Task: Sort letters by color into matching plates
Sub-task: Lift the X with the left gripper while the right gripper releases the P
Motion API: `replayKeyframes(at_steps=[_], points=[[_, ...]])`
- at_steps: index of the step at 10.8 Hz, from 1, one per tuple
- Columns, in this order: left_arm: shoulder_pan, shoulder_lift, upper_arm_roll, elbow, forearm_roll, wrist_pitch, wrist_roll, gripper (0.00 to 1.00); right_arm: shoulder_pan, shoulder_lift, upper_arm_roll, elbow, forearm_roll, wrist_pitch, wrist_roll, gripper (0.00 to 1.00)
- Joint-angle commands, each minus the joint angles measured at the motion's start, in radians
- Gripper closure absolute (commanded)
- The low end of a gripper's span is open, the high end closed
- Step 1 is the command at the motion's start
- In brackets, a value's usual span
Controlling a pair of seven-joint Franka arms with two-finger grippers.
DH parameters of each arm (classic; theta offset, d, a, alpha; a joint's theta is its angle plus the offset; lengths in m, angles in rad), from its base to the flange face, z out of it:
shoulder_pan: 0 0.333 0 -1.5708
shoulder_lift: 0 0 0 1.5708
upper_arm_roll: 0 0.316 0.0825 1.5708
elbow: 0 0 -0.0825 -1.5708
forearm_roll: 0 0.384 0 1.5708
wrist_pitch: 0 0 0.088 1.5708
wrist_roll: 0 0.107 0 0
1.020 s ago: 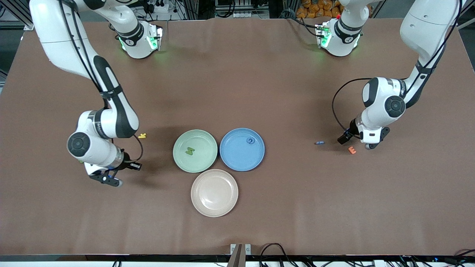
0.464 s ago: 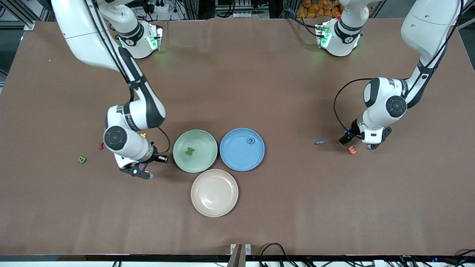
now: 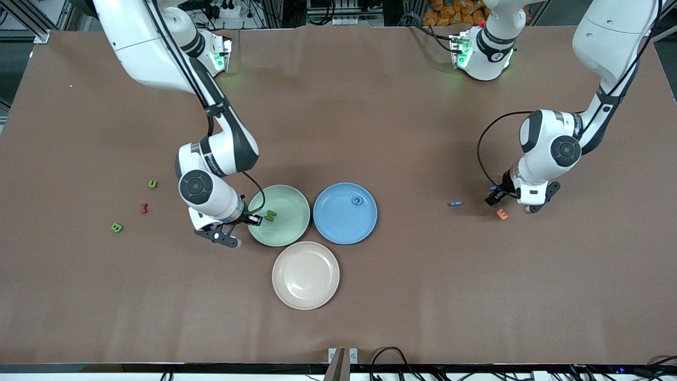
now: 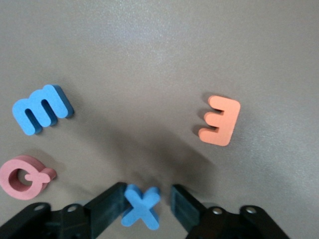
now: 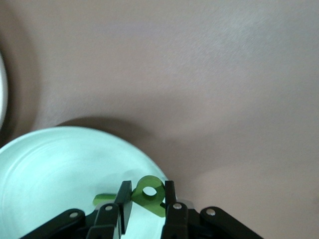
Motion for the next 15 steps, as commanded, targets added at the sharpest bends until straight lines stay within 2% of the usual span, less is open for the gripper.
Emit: replayKeyframes(at_steps=[1,4,5,6,11,13,15], points=[[-0.008,0.008,0.011,-0.018,0.032,0.005,-0.040,0.98,0.054,-0.012,-0.002,-0.006,-0.008,-0.015,0.081,0.82],[-0.008,0.003,0.011,-0.017,0.032,0.002,-0.046,1.00,0.085,-0.003,-0.002,-0.004,-0.008,-0.011,0.120,0.78],[-0.010,-0.002,0.011,-0.012,0.032,0.001,-0.044,1.00,0.085,-0.001,-0.002,-0.006,-0.007,-0.008,0.121,0.66],[-0.010,-0.005,0.009,-0.003,0.032,0.001,-0.044,1.00,0.084,-0.003,-0.003,-0.006,-0.008,-0.012,0.132,0.01],[-0.042,-0.005,-0.001,0.118,0.031,-0.116,-0.047,1.00,0.065,-0.017,-0.029,-0.004,-0.022,-0.015,0.023,0.00],[-0.083,-0.002,-0.001,0.147,0.029,-0.119,-0.093,1.00,0.029,-0.017,-0.042,-0.004,-0.022,-0.014,-0.044,0.00],[-0.160,0.011,-0.001,0.181,0.029,-0.122,-0.190,1.00,0.019,-0.015,-0.080,-0.007,-0.022,-0.015,-0.124,0.00]])
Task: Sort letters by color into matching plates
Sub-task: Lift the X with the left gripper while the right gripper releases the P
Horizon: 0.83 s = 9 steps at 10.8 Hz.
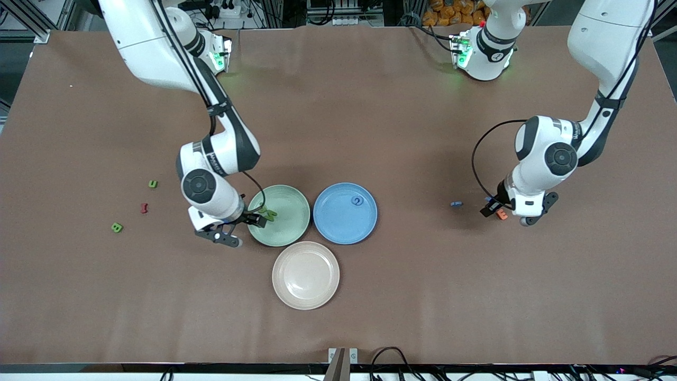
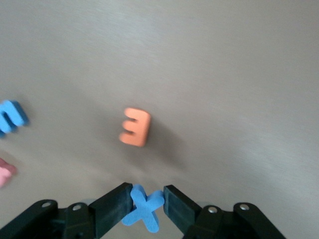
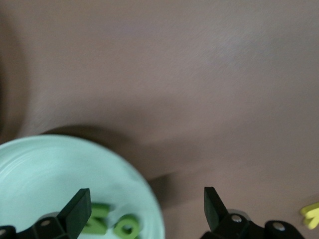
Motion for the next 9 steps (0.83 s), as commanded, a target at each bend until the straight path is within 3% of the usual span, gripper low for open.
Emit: replayKeyframes(at_steps=[1,9], points=[[-0.106,0.017,0.003,0.058,0.019,-0.023,-0.145,1.00,-0.018,-0.016,-0.040,-0.012,-0.015,-0.011,-0.101,0.00],[-0.366,0.158,0.006,0.285,0.024,-0.023,-0.314,1.00,-0.157,-0.048,-0.066,-0.058,-0.019,-0.011,-0.386,0.00]])
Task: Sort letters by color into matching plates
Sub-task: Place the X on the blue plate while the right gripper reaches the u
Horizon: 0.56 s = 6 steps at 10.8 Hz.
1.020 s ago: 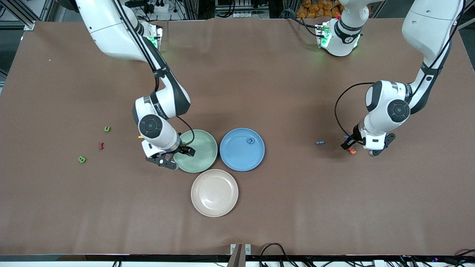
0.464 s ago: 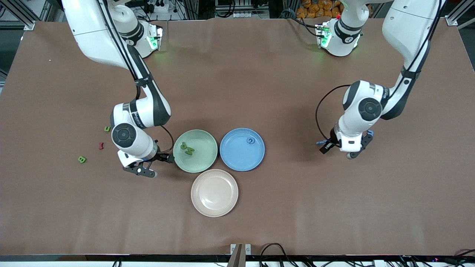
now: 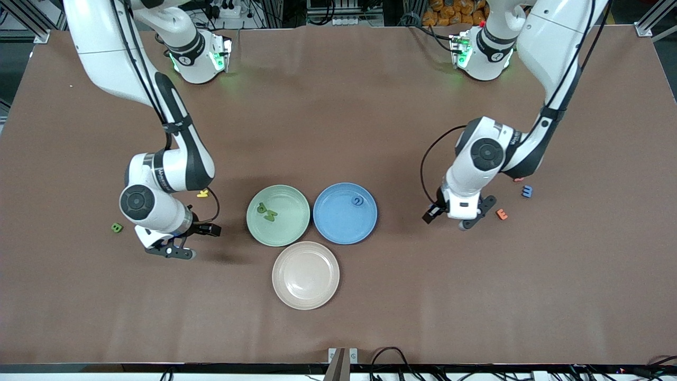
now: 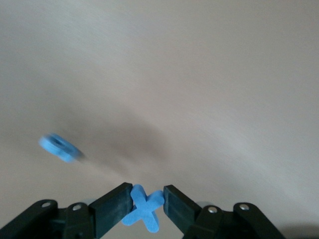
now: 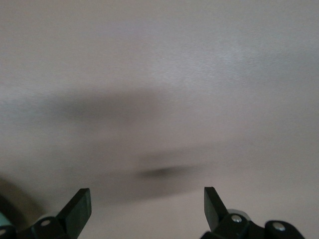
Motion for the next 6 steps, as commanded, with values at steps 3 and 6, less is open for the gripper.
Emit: replayKeyframes(at_steps=[3,6], points=[[-0.161,0.092,0.017,0.150,0.030,-0.019,-0.041,1.00,-0.058,-0.093,-0.019,-0.117,-0.060,0.004,-0.087,0.00],[-0.218,0.141,0.015,0.267,0.021,-0.019,-0.065,1.00,-0.106,-0.151,-0.021,-0.186,-0.079,0.017,-0.133,0.00]])
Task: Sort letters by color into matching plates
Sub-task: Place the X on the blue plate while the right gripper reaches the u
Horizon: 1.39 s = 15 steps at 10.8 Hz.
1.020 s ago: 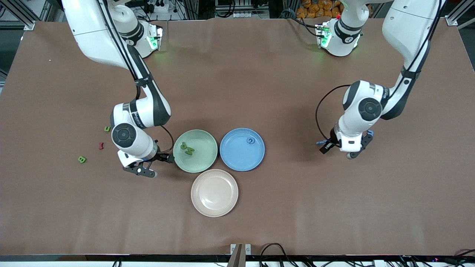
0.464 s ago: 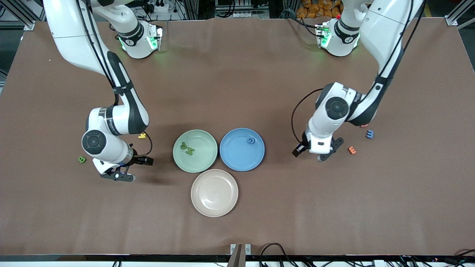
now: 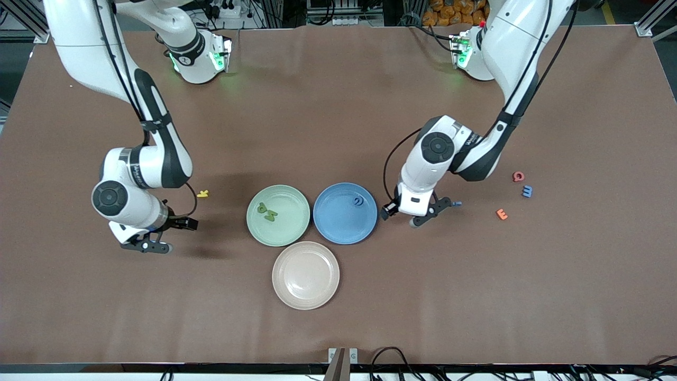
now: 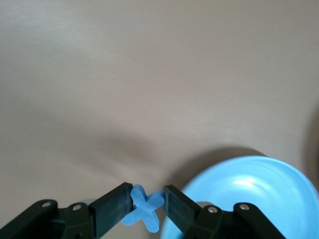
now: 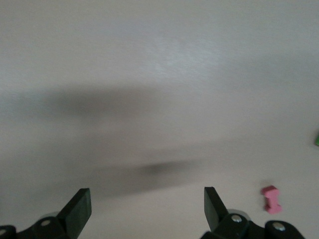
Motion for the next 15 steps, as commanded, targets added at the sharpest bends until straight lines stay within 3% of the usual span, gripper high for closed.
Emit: replayKeyframes(at_steps=[1,4,8,9,10,11,15], points=[[-0.058,0.063,0.012,0.136,0.024,-0.017,-0.097,1.00,-0.053,-0.093,0.009,-0.118,-0.020,0.035,-0.051,0.00],[-0.091,0.092,0.012,0.196,0.024,-0.016,-0.152,1.00,-0.098,-0.108,0.010,-0.201,-0.020,0.127,-0.053,0.00],[-0.129,0.098,0.012,0.201,0.025,-0.014,-0.152,1.00,-0.149,-0.145,0.010,-0.281,-0.020,0.153,-0.076,0.00],[-0.129,0.100,0.012,0.199,0.027,-0.014,-0.145,0.72,-0.161,-0.159,0.012,-0.302,-0.020,0.158,-0.105,0.00],[-0.132,0.101,0.014,0.199,0.034,-0.014,-0.134,0.27,-0.179,-0.171,0.012,-0.326,-0.020,0.165,-0.137,0.00],[-0.149,0.107,0.014,0.199,0.066,-0.014,-0.130,0.00,-0.201,-0.185,0.013,-0.366,-0.020,0.202,-0.174,0.00],[-0.134,0.098,0.052,0.195,0.097,-0.020,-0.116,0.00,-0.245,-0.216,0.015,-0.451,-0.019,0.276,-0.275,0.00]])
